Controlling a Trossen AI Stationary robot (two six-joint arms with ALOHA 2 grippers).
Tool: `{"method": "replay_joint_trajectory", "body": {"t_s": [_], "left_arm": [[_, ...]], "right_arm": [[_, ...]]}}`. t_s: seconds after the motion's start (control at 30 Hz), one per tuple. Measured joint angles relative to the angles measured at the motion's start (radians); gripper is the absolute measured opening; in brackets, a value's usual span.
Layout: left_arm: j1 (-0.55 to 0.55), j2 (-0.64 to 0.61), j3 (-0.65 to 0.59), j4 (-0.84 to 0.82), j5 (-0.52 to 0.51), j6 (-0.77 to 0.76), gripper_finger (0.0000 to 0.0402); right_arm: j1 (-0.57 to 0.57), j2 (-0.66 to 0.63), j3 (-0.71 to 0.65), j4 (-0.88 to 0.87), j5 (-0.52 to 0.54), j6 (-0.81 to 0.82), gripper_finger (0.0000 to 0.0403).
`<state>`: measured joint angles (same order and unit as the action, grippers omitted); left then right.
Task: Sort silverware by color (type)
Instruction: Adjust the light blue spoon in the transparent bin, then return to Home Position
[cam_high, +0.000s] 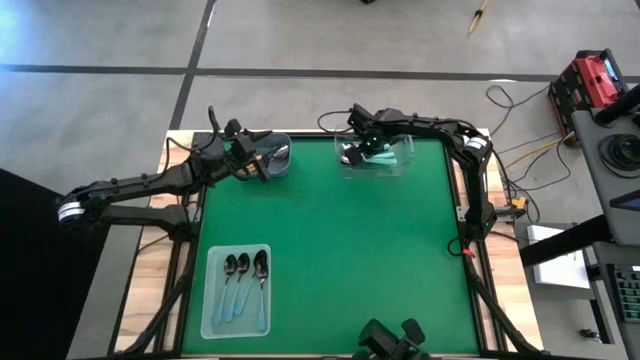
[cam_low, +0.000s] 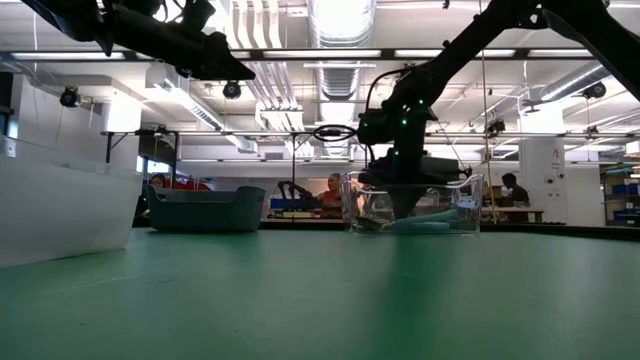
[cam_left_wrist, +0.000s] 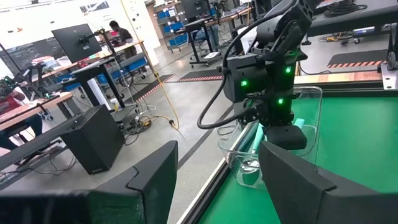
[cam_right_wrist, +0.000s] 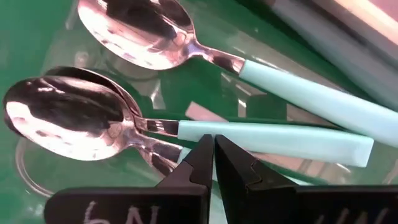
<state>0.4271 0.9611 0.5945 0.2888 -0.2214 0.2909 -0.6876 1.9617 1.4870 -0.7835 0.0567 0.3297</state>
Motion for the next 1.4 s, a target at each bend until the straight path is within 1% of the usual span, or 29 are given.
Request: {"method": "replay_joint_trajectory", "body": {"t_s": [0.13,0.2,0.4,0.53,0.83,1.03,1.13,1.23,1.4], "left_arm": [[0.000,0.000,0.000,0.000,0.000,0.000,0.0207],[0.000,0.000,0.000,0.001,0.000,0.000,0.0207],[0.000,0.000,0.000,0.001,0.000,0.000,0.0207],[0.000,0.000,0.000,0.001,0.000,0.000,0.0207],[0.000,0.000,0.000,0.004,0.000,0.000,0.0207],[-0.006,-0.002,0.000,0.001,0.001,-0.029,0.0207],[-0.031,-0.010,0.000,-0.015,0.002,-0.063,0.0207],[-0.080,-0.016,-0.004,-0.034,0.006,-0.085,0.0207],[-0.195,-0.038,-0.022,-0.042,0.027,-0.123,0.0207]], "right_arm": [[0.000,0.000,-0.001,0.018,0.007,0.048,0.0009],[0.000,0.001,0.001,0.020,0.035,0.074,0.0009],[0.000,0.003,0.011,0.040,0.060,0.095,0.0009],[0.000,0.000,0.012,0.068,0.054,0.081,0.0009],[0.006,-0.023,0.014,0.023,0.041,0.045,0.0009],[0.022,-0.082,0.014,0.027,0.041,0.018,0.0009],[0.048,-0.129,0.013,0.036,0.044,-0.018,0.0009],[0.089,-0.184,-0.004,0.068,0.045,-0.064,0.0009],[0.161,-0.301,-0.094,0.186,0.047,-0.140,0.0009]]}}
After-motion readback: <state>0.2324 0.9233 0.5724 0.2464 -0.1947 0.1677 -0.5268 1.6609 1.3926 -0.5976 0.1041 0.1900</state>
